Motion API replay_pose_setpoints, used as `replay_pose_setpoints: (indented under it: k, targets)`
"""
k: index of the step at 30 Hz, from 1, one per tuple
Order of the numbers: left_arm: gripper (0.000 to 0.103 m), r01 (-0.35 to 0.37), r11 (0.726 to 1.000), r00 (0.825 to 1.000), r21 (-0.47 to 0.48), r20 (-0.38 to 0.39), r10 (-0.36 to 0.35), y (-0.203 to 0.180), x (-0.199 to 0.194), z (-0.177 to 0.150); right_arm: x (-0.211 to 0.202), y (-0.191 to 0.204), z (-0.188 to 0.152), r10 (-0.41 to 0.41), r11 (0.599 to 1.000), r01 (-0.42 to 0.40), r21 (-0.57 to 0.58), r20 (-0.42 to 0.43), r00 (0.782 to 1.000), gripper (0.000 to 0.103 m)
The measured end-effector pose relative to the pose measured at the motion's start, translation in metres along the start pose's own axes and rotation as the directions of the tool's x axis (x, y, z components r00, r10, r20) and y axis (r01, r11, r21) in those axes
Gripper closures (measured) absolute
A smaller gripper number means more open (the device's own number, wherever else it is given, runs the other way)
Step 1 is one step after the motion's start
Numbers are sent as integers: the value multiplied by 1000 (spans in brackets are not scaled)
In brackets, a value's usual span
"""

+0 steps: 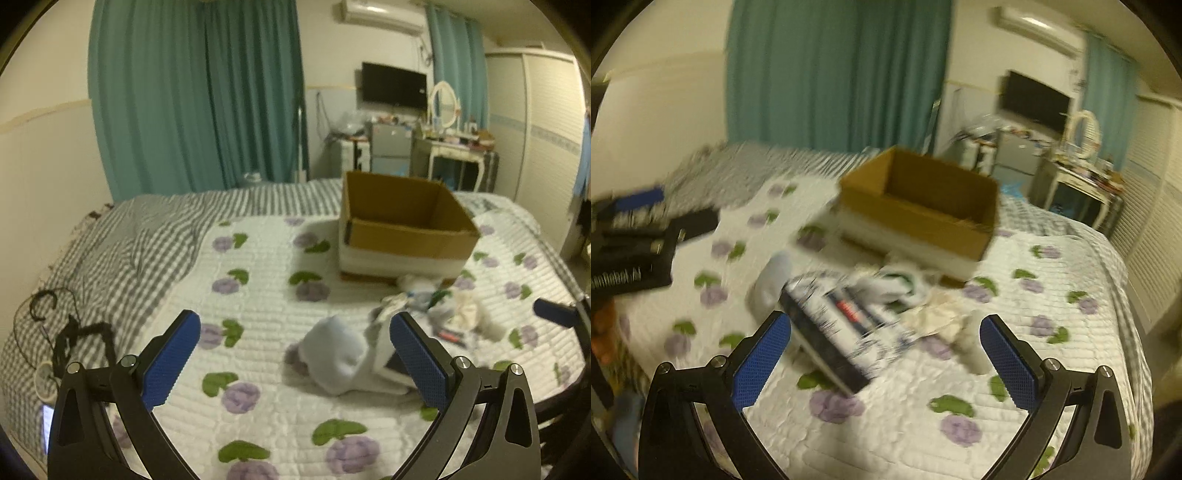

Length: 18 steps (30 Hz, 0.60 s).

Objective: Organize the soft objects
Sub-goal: 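Grasp the white sock with the left gripper while the right grasps the floral tissue pack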

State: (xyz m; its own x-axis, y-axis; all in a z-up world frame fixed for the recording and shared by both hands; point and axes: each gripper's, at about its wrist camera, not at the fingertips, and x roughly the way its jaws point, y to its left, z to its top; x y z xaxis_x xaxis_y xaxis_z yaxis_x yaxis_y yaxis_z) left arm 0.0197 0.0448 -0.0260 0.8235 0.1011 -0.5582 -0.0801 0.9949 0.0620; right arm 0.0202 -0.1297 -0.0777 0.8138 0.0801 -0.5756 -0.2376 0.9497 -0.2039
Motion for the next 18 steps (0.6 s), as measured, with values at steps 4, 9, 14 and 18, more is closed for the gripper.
replay_pose_setpoints:
  k: [4, 9, 14, 18]
  targets:
    - [0, 0, 1000, 999, -25, -44, -1, 13, 15, -7, 38, 22, -10, 47, 997, -54, -62, -107, 993, 0]
    - [0, -23, 997, 996, -79, -92, 16, 30, 30, -12, 67, 27, -20, 42, 996, -55, -69, -183, 982, 11]
    - [0, -12, 997, 994, -82, -114, 2, 30, 41, -16, 83, 33, -27, 28, 993, -55, -106, -237, 971, 11]
    - [0, 6, 998, 992, -65, -122, -14, 24, 45, -17, 95, 36, -30, -17, 989, -21, -144, -258, 966, 19]
